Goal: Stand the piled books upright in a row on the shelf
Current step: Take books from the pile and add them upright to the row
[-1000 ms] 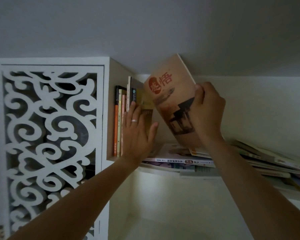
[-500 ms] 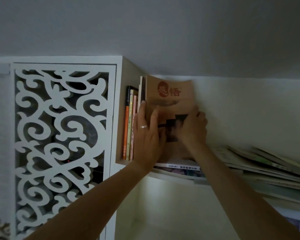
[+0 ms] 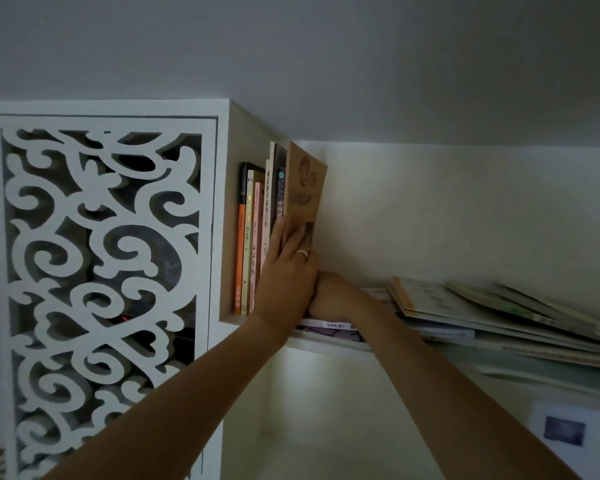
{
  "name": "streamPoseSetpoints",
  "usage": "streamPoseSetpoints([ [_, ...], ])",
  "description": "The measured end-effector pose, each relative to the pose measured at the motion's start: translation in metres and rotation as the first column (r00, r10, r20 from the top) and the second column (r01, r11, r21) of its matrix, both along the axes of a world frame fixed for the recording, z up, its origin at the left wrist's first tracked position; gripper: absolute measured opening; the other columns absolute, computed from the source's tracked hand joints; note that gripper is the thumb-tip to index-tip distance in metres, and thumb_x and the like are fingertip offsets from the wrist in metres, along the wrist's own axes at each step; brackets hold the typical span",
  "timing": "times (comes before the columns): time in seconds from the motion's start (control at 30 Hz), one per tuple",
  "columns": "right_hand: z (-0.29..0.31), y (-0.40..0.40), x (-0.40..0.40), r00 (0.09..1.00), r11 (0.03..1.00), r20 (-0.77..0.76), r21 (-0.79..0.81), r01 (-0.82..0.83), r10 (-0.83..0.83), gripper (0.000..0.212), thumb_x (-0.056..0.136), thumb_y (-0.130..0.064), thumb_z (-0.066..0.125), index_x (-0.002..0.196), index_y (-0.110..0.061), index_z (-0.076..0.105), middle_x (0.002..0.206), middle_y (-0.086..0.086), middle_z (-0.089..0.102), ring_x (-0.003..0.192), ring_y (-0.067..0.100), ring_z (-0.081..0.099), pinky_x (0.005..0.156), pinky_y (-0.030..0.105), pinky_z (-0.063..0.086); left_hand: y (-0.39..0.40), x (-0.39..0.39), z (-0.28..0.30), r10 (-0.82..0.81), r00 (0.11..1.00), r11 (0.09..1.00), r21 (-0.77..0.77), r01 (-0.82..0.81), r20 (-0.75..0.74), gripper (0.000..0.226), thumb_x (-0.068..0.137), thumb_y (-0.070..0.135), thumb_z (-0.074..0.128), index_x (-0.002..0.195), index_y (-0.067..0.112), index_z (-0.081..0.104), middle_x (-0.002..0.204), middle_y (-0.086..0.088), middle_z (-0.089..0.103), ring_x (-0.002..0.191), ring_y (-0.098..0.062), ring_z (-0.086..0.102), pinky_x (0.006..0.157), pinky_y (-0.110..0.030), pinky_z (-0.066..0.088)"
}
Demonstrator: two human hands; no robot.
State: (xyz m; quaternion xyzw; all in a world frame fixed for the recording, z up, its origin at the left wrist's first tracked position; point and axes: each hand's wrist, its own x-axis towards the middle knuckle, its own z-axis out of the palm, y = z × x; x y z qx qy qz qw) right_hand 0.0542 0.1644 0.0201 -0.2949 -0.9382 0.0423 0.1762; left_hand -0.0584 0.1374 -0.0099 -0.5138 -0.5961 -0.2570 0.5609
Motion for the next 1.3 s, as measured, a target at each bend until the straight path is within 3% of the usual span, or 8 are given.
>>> streamPoseSetpoints([
  [0.13, -0.006, -0.003, 0.004, 0.98, 0.972, -0.161, 0.188, 0.143, -0.113, 0.016, 0.098, -0.027, 0.064, 0.105, -0.013, 0.065, 0.111, 0.012, 0.071, 0.099, 0.03, 0.067, 0.084, 0.034, 0.047, -0.005, 0.011, -0.003, 0.1, 0.995, 0.994, 0.046, -0.101, 0.027, 0.034, 0.085, 0.021, 0.08, 0.116, 0.011, 0.076, 0.125, -0.01, 0.074, 0.138, -0.03, 0.056, 0.126, -0.05, 0.012],
  [0.27, -0.001, -0.004, 0.009, 0.998, 0.998, -0.046, 0.054, -0.044, 0.047, 0.02, 0.099, -0.016, 0.061, 0.102, 0.001, 0.069, 0.104, 0.023, 0.072, 0.091, 0.035, 0.065, 0.074, 0.032, 0.044, -0.012, 0.012, -0.004, 0.108, 0.994, 0.99, 0.094, -0.105, -0.029, 0.034, 0.087, 0.018, 0.072, 0.12, 0.009, 0.074, 0.123, -0.013, 0.074, 0.131, -0.03, 0.061, 0.12, -0.051, 0.034],
  [0.47, -0.002, -0.014, 0.008, 0.999, 1.0, 0.033, 0.02, 0.01, -0.011, 0.025, 0.104, -0.022, 0.054, 0.109, -0.003, 0.069, 0.106, 0.019, 0.07, 0.083, 0.028, 0.059, 0.074, 0.029, 0.038, -0.015, -0.002, 0.001, 0.101, 0.992, 0.987, -0.116, -0.11, -0.076, 0.032, 0.083, 0.021, 0.082, 0.114, 0.017, 0.08, 0.126, -0.005, 0.074, 0.141, -0.033, 0.05, 0.126, -0.057, 0.011],
  [0.63, -0.014, -0.03, 0.028, 0.976, 0.922, -0.175, 0.341, 0.186, -0.132, 0.014, 0.097, -0.017, 0.056, 0.1, -0.01, 0.068, 0.094, 0.009, 0.068, 0.084, 0.028, 0.066, 0.065, 0.031, 0.039, -0.027, 0.002, 0.002, 0.044, 0.996, 0.98, -0.19, -0.058, -0.077, 0.019, 0.089, 0.031, 0.074, 0.105, 0.024, 0.081, 0.108, -0.002, 0.079, 0.142, -0.035, 0.05, 0.125, -0.064, 0.016],
  [0.8, -0.02, -0.026, 0.081, 0.988, 0.937, -0.01, 0.32, -0.142, 0.153, 0.024, 0.102, -0.022, 0.049, 0.115, -0.016, 0.068, 0.11, 0.005, 0.067, 0.096, 0.023, 0.063, 0.071, 0.031, 0.042, -0.025, 0.006, -0.009, -0.014, 1.0, 0.992, -0.123, 0.011, -0.023, 0.017, 0.093, 0.027, 0.071, 0.104, 0.018, 0.081, 0.096, -0.004, 0.081, 0.138, -0.035, 0.052, 0.127, -0.062, 0.015],
  [1.03, 0.037, -0.028, 0.18, 0.957, 0.895, -0.288, 0.429, 0.126, 0.004, 0.019, 0.099, -0.028, 0.055, 0.112, -0.026, 0.069, 0.105, -0.001, 0.069, 0.095, 0.02, 0.063, 0.081, 0.037, 0.053, -0.009, 0.082, 0.002, 0.153, 0.858, 0.986, -0.132, -0.101, 0.49, 0.034, 0.099, 0.037, 0.046, 0.091, 0.017, 0.072, 0.116, -0.009, 0.075, 0.144, -0.032, 0.046, 0.124, -0.062, -0.015],
  [1.17, 0.055, -0.008, 0.246, 0.778, 0.759, 0.038, 0.254, 0.6, -0.628, 0.07, 0.089, -0.076, 0.051, 0.132, -0.021, 0.056, 0.135, 0.013, 0.055, 0.12, 0.032, 0.053, 0.094, 0.041, 0.046, -0.002, 0.116, 0.02, 0.531, 0.803, 0.811, -0.438, -0.388, 0.27, 0.029, 0.098, 0.037, 0.048, 0.078, 0.019, 0.06, 0.075, 0.0, 0.066, 0.111, -0.03, 0.066, 0.123, -0.07, -0.006],
  [1.3, 0.048, 0.0, 0.279, 0.771, 0.819, 0.294, 0.081, 0.568, -0.565, 0.095, 0.081, -0.091, 0.036, 0.141, -0.018, 0.053, 0.142, 0.009, 0.057, 0.119, 0.026, 0.058, 0.09, 0.031, 0.047, 0.016, 0.112, 0.026, 0.456, 0.852, 0.839, -0.444, -0.315, 0.256, 0.026, 0.097, 0.037, 0.05, 0.103, 0.017, 0.065, 0.111, -0.007, 0.071, 0.127, -0.03, 0.058, 0.128, -0.062, 0.002],
])
